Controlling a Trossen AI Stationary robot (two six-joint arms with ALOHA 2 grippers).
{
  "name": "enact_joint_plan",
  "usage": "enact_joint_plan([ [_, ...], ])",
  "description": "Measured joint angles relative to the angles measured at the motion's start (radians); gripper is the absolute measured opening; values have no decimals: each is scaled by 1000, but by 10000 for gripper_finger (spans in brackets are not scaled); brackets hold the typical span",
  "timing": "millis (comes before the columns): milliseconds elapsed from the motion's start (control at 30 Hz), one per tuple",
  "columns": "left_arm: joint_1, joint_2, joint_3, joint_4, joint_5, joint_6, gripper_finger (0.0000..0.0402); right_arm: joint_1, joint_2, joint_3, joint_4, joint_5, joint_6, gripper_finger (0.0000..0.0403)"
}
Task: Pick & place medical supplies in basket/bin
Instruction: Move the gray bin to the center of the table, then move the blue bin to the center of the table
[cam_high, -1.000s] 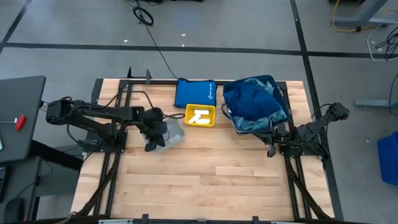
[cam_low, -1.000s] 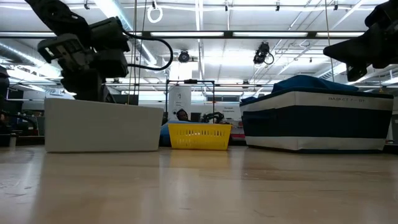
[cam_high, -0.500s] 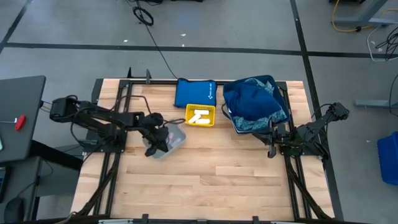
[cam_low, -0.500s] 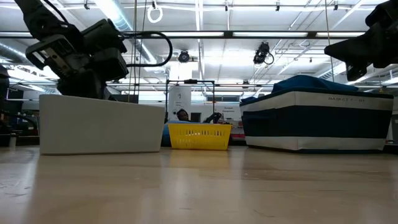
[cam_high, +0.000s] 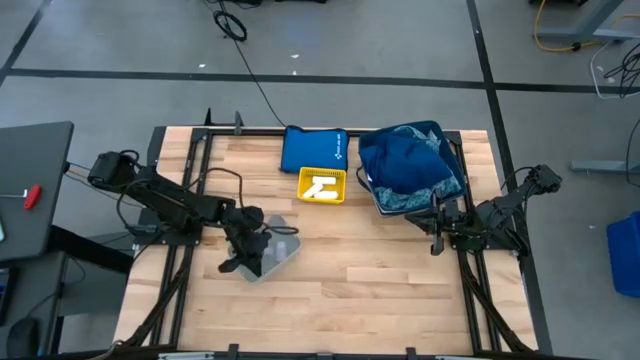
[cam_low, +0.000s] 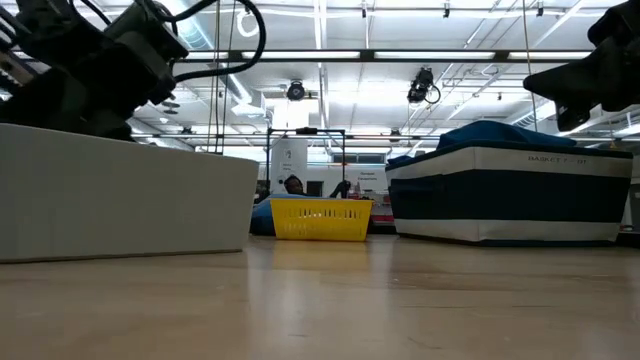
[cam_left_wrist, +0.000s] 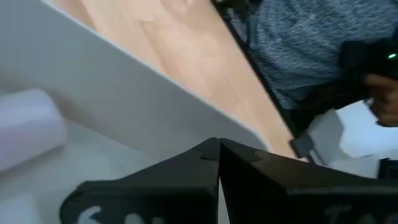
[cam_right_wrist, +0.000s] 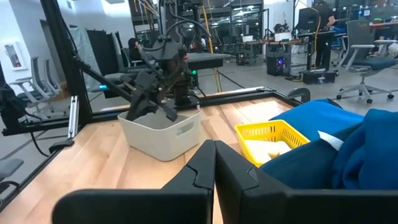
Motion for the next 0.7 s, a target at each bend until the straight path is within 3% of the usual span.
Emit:
enact_joint_plan([
  [367,-4,0,-1,24,-204,159,1,-1,0,0,12,24,-11,4],
  [533,-4,0,-1,140,-434,166,1,-1,0,0,10,-4,6,4],
  [700,-4,-14,-1,248,-838,168,1,-1,0,0,-14,-26,0,4],
])
